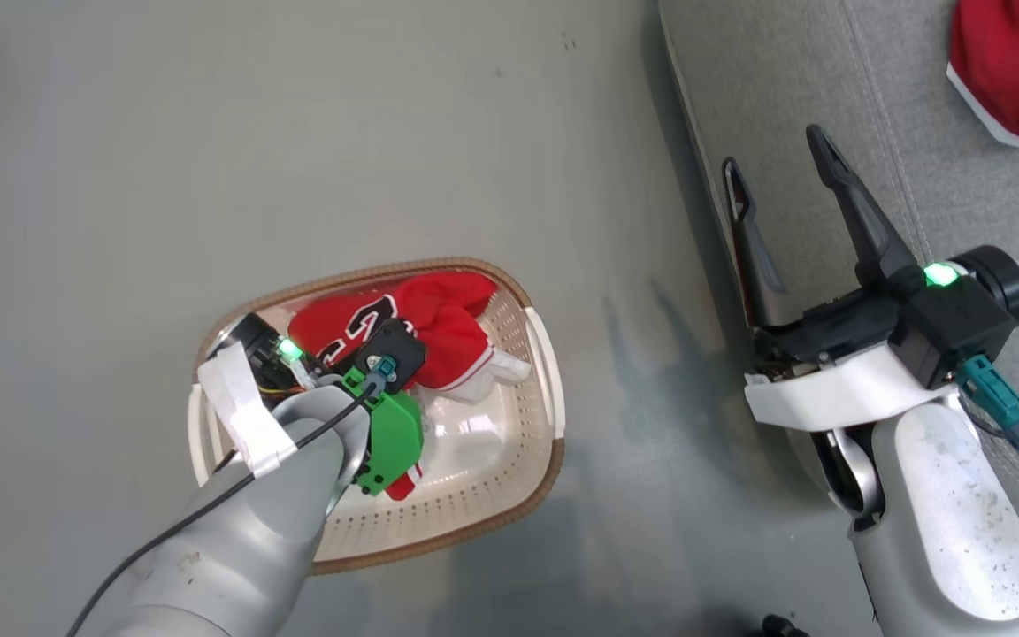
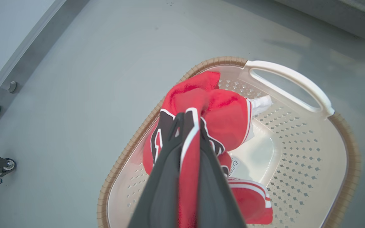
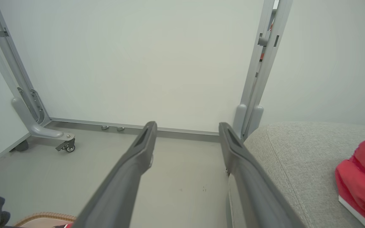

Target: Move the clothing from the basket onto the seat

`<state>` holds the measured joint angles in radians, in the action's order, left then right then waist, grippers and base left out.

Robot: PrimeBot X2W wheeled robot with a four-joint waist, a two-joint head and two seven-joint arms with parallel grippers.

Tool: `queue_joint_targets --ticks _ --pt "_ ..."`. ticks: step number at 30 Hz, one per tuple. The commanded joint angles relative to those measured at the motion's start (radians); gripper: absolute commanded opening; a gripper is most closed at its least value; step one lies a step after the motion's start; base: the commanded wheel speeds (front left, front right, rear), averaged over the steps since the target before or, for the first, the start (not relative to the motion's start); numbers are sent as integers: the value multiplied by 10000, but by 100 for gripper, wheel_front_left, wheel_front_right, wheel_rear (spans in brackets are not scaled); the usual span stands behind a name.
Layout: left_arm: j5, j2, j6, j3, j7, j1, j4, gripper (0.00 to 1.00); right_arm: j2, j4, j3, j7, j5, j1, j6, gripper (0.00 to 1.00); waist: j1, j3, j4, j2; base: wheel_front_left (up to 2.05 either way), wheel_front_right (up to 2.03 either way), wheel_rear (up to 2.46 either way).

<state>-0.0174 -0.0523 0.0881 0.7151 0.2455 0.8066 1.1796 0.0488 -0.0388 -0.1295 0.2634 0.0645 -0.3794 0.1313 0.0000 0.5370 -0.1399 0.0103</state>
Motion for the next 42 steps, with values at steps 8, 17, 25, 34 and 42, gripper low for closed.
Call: queue_joint_targets --ticks 8,17,25,34,42 --pt "-1254 23 -112 9 202 -742 -1620 0 31 373 104 19 -98 730 -11 100 0 -1912 922 -103 0 0 0" --pt "-1802 12 -319 -434 209 -1230 -3949 0 31 493 158 19 10 1440 -11 100 0 -2934 1165 -103 0 0 0" --pt "-1875 13 -352 -952 209 -1320 -5958 0 30 470 123 19 121 1878 -11 100 0 -3427 1162 -103 0 0 0" --pt "-1820 13 -466 -1219 202 -1397 -7921 0 30 332 -11 19 251 2168 -11 100 0 -3695 1122 -103 0 0 0" --pt "-1719 8 -489 -1114 202 -1365 -8791 0 30 105 -102 19 442 2357 -11 100 0 -3762 1118 -103 0 0 0"
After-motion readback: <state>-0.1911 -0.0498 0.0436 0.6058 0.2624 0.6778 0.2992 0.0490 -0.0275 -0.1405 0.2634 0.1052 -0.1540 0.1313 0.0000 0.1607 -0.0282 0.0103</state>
